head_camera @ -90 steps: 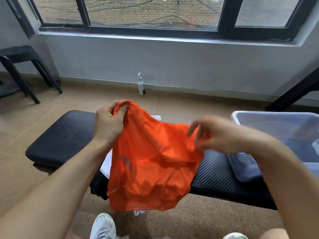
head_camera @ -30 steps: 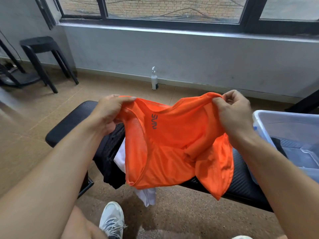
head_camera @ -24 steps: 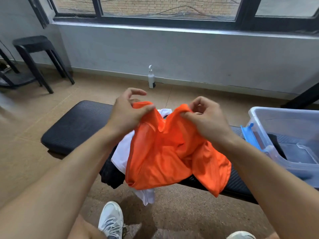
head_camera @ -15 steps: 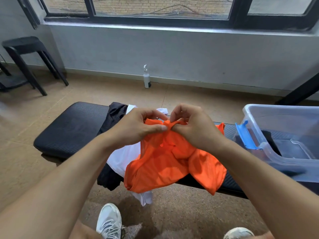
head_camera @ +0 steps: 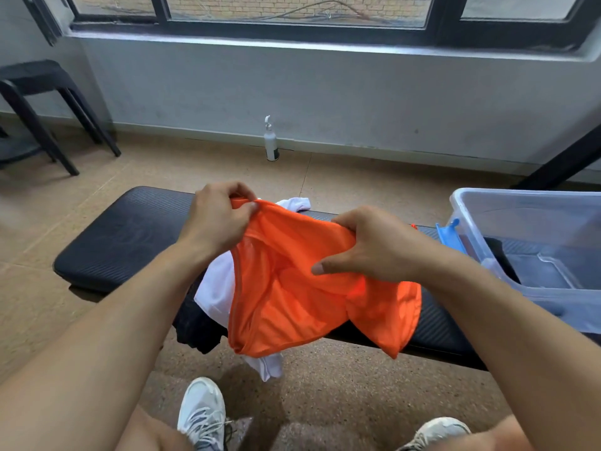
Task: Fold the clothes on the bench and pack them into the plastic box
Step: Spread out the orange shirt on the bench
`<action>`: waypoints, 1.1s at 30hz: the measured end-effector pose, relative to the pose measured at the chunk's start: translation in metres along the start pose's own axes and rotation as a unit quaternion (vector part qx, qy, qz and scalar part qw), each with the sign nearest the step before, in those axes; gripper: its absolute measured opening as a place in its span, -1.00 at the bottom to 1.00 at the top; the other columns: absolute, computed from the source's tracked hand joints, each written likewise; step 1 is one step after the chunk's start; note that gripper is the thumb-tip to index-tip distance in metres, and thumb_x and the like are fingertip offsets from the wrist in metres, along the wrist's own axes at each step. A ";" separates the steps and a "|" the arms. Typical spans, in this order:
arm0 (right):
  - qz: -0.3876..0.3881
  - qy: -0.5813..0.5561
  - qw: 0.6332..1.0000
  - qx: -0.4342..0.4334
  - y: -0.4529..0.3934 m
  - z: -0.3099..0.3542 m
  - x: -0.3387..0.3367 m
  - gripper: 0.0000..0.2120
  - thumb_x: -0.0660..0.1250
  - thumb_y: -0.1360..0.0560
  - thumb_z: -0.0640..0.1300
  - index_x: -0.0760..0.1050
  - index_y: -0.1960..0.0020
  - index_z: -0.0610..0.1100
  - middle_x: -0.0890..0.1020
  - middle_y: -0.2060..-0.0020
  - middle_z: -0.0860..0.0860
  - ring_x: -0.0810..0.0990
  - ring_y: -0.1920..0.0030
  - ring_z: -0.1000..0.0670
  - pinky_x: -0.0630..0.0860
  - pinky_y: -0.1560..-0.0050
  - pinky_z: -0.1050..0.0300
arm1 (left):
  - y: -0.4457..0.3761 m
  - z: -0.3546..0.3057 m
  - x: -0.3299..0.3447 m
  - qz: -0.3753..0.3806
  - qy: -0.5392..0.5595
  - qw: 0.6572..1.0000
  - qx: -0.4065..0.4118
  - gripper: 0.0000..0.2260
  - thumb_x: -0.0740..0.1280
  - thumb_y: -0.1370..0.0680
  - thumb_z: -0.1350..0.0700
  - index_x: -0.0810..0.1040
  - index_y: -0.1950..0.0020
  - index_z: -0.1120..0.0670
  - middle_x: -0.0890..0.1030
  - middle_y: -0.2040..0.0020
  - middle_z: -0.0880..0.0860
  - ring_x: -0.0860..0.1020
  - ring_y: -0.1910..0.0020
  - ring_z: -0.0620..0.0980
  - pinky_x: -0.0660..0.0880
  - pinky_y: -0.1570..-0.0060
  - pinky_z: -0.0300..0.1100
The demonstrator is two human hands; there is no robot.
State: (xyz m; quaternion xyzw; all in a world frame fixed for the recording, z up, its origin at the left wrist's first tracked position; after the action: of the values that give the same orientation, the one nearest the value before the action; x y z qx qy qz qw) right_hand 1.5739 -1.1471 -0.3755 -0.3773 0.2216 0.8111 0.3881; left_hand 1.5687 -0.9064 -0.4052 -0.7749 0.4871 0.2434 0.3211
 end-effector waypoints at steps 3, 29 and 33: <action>0.065 -0.047 0.995 0.057 0.010 -0.002 -0.013 -0.69 0.60 -0.32 0.15 0.65 0.15 -0.07 0.72 0.29 0.08 0.69 0.28 0.08 0.58 0.21 0.15 | -0.006 0.008 -0.007 -0.045 -0.031 0.997 -0.047 -0.96 0.46 -0.50 0.13 0.69 0.07 0.01 0.67 0.09 0.03 0.57 0.06 0.01 0.40 0.04 -0.22; -0.348 -0.306 0.885 0.045 0.004 -0.010 0.006 -0.90 0.50 -0.49 -0.12 0.61 0.17 0.00 0.64 0.31 0.12 0.58 0.32 0.16 0.50 0.30 0.26 | 0.042 -0.047 0.030 0.063 0.508 0.826 -0.238 -0.58 0.43 -0.47 0.42 0.53 -0.29 0.14 0.70 0.07 0.17 0.68 0.29 -0.02 0.63 0.31 -0.23; -0.300 -0.339 0.890 0.058 0.004 0.001 0.028 -0.86 0.50 -0.48 -0.21 0.58 0.03 -0.06 0.66 0.20 0.01 0.63 0.23 0.11 0.57 0.24 0.22 | 0.054 -0.061 0.035 0.086 0.541 0.799 -0.246 -0.63 0.41 -0.52 0.38 0.54 -0.30 0.17 0.71 0.21 0.16 0.67 0.38 -0.03 0.59 0.38 -0.25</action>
State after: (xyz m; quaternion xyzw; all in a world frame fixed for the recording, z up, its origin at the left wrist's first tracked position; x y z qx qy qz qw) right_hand 1.5583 -1.1360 -0.3960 -0.1050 -0.0001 0.7200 0.6860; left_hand 1.5374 -0.9896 -0.4024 -0.7885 0.5695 -0.0775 -0.2188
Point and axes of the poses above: each hand's wrist, its own y-axis away from the middle knuckle, its own x-axis out of the palm, z = x × y, the point moved 3 cm from there along -y, towards the middle knuckle
